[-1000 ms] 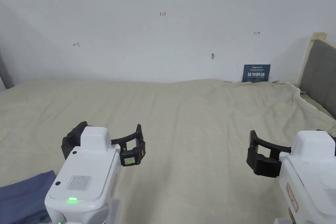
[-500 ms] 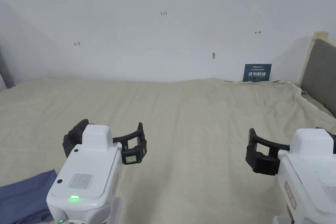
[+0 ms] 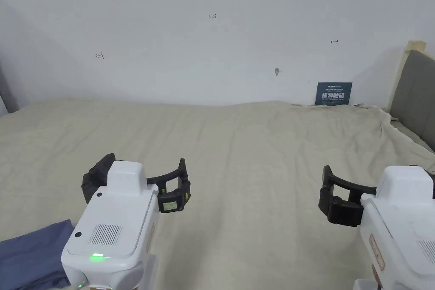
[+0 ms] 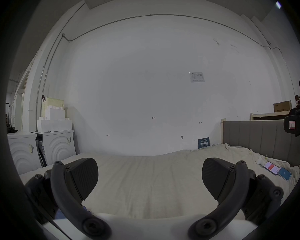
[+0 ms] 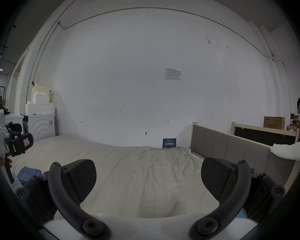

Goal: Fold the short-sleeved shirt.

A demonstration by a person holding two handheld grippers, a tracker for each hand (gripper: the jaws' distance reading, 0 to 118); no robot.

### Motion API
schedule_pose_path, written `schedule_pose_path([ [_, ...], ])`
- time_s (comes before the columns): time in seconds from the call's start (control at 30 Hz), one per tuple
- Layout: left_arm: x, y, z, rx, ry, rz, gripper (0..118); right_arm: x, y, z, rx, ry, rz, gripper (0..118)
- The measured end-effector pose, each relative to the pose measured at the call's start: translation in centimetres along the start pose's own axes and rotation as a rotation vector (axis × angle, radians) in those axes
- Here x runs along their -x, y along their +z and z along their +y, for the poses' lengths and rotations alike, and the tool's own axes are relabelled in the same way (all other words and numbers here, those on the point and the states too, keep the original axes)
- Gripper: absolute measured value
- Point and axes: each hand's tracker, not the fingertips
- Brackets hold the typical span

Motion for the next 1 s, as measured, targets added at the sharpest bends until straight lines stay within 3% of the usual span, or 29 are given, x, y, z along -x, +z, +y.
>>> schedule_pose_path([
  [1.0, 0.17, -0.29, -0.33, -0.002, 0.001, 0.002, 118, -0.23, -0.36, -0.27, 0.002, 0.006, -0.027, 118],
])
